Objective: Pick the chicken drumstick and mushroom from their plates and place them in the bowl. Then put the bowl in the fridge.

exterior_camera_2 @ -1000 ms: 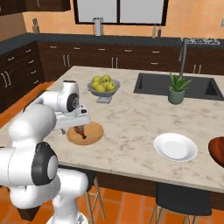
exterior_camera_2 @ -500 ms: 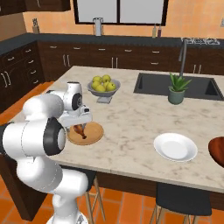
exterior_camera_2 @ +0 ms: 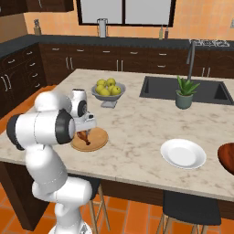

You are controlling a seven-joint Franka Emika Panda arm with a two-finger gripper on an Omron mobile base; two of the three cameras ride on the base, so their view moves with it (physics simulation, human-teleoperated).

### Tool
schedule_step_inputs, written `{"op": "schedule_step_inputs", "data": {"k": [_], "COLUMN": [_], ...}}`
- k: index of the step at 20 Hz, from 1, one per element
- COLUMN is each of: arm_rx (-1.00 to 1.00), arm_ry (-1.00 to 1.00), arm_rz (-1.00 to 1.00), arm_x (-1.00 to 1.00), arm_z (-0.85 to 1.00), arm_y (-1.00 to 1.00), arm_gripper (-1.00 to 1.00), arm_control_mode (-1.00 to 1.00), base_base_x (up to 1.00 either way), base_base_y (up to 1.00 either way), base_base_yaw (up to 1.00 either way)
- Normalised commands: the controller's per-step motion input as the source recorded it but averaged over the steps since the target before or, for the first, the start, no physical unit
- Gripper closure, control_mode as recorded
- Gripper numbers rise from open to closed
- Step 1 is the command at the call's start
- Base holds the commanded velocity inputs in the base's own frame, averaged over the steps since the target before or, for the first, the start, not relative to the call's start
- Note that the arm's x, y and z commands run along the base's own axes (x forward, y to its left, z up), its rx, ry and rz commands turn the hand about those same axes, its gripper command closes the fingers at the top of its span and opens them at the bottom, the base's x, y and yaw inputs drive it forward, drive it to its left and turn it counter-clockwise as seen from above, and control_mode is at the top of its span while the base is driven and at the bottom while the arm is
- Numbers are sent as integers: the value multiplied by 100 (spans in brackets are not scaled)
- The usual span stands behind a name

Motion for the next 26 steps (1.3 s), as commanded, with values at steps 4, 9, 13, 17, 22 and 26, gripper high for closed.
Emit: {"op": "schedule_step_inputs", "data": {"k": [4, 9, 13, 17, 22, 26], "arm_rx": [0, 0, 0, 1, 0, 0], "arm_ry": [0, 0, 0, 0, -5, -18], "arm_rz": [4, 2, 1, 1, 0, 0], "arm_x": [55, 48, 18, -7, -32, -99], "arm_z": [-23, -20, -37, -60, -17, 39], "arm_y": [0, 0, 12, 36, 5, -25], "arm_gripper": [-100, -100, -100, 100, 100, 100], "arm_control_mode": [-100, -100, -100, -100, -100, -100], "base_base_x": [0, 0, 0, 0, 0, 0], "base_base_y": [0, 0, 0, 0, 0, 0], "base_base_yaw": [0, 0, 0, 0, 0, 0]}}
